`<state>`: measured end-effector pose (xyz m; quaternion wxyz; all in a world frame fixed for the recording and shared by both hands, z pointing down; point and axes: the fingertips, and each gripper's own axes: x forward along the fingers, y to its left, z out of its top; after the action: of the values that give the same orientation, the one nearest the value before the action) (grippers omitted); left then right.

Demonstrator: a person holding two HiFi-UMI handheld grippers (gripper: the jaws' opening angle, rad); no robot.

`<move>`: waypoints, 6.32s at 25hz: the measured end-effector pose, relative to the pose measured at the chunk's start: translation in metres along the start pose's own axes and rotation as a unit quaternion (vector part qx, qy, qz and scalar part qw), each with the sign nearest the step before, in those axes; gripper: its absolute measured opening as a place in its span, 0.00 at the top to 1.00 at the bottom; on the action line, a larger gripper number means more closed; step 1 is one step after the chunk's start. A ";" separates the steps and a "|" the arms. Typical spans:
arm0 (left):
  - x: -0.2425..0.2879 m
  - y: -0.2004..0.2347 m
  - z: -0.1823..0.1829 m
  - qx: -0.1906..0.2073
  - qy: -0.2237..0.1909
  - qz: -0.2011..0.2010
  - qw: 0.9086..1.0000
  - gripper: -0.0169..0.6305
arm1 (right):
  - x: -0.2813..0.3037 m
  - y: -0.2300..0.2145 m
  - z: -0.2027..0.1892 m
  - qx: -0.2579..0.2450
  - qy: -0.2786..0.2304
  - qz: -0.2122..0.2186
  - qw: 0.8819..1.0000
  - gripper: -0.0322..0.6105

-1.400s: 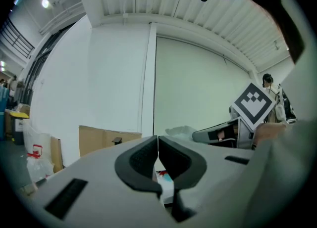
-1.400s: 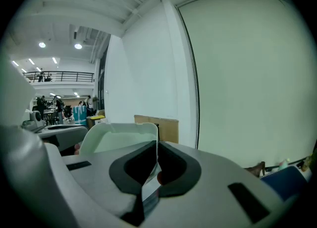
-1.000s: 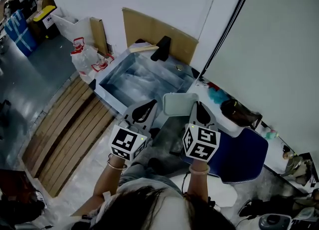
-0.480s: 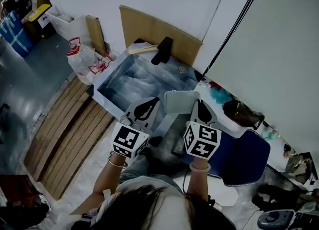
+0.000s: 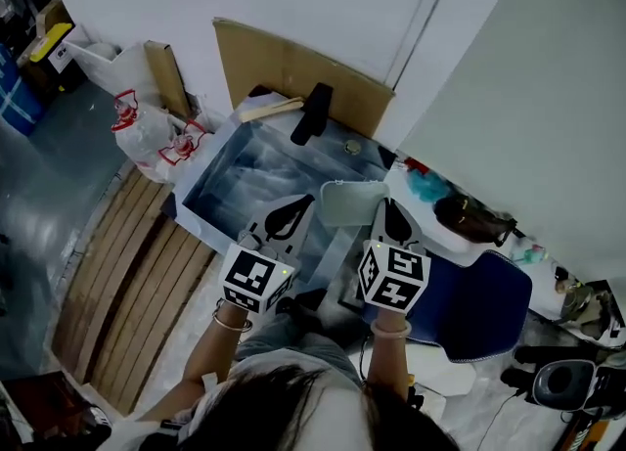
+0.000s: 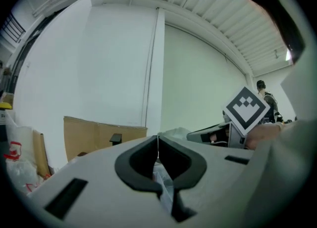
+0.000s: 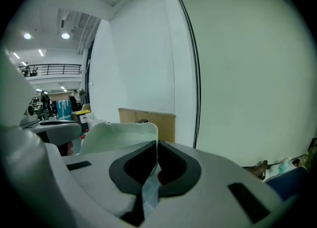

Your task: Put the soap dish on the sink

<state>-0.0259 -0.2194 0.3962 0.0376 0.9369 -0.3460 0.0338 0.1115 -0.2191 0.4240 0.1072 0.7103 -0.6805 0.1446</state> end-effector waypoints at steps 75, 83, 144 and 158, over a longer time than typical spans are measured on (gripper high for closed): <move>0.178 0.032 -0.120 -0.070 0.115 0.080 0.988 0.96 | 0.246 -0.117 -0.132 -0.037 0.173 0.074 0.981 0.90; 0.186 0.032 -0.125 -0.073 0.118 0.068 0.988 0.96 | 0.251 -0.118 -0.137 -0.038 0.178 0.072 0.981 0.90; -0.039 -0.070 -0.001 0.010 -0.017 0.061 0.998 0.96 | -0.047 -0.006 -0.024 -0.033 -0.037 0.084 0.995 0.91; -0.105 -0.097 0.018 0.019 -0.042 0.063 0.997 0.96 | -0.134 0.021 -0.007 -0.045 -0.083 0.076 0.993 0.91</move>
<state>-0.0416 -0.0803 0.3648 0.0033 0.9145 -0.4045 0.0031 0.0857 -0.0927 0.3827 0.0703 0.6605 -0.7449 0.0620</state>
